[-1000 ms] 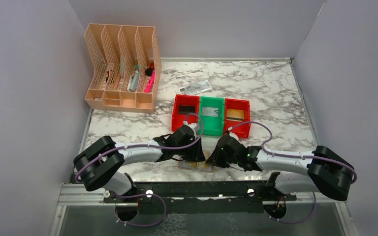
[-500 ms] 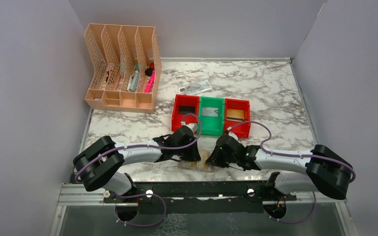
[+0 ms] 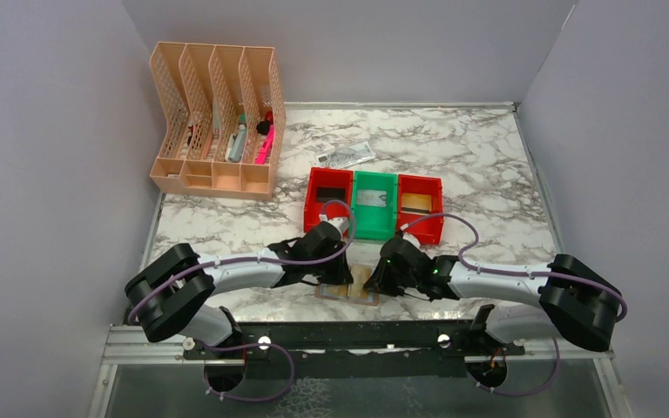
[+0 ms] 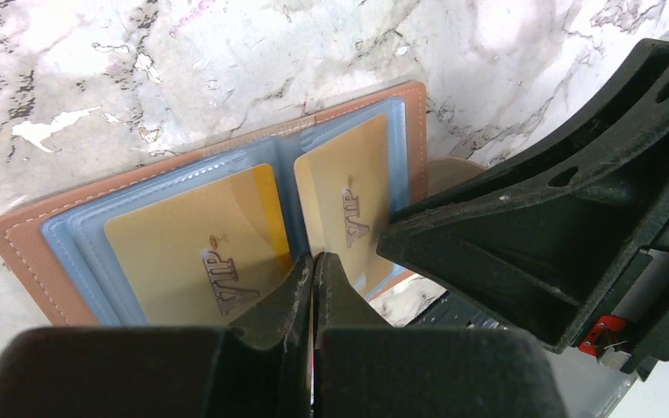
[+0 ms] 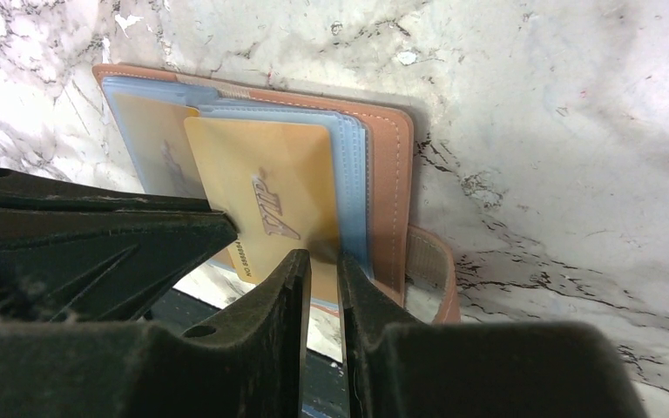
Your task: Take the credit cards out of the card holder
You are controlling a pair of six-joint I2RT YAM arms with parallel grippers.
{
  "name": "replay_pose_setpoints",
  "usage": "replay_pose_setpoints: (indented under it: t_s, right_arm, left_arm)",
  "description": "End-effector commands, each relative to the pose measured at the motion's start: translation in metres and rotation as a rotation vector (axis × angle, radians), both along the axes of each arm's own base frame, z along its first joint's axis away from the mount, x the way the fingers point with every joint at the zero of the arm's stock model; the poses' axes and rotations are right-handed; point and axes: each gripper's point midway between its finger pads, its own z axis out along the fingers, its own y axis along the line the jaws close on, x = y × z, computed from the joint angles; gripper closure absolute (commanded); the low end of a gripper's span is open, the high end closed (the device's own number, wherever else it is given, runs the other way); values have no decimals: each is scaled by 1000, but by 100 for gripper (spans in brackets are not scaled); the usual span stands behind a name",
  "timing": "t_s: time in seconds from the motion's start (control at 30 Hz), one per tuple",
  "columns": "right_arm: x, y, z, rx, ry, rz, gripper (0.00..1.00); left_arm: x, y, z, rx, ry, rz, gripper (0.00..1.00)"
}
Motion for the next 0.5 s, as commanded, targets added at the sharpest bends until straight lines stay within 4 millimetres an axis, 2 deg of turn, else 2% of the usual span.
replay_pose_setpoints:
  t_s: [0.0,0.47]
  right_arm:
    - [-6,-41,-34,-198,26,-44,76]
    - [-4,-43,-32,-198,12,-55,75]
  left_arm:
    - [8,4,7,3,-47,8,100]
    - [14,17,11,25,-59,39,100]
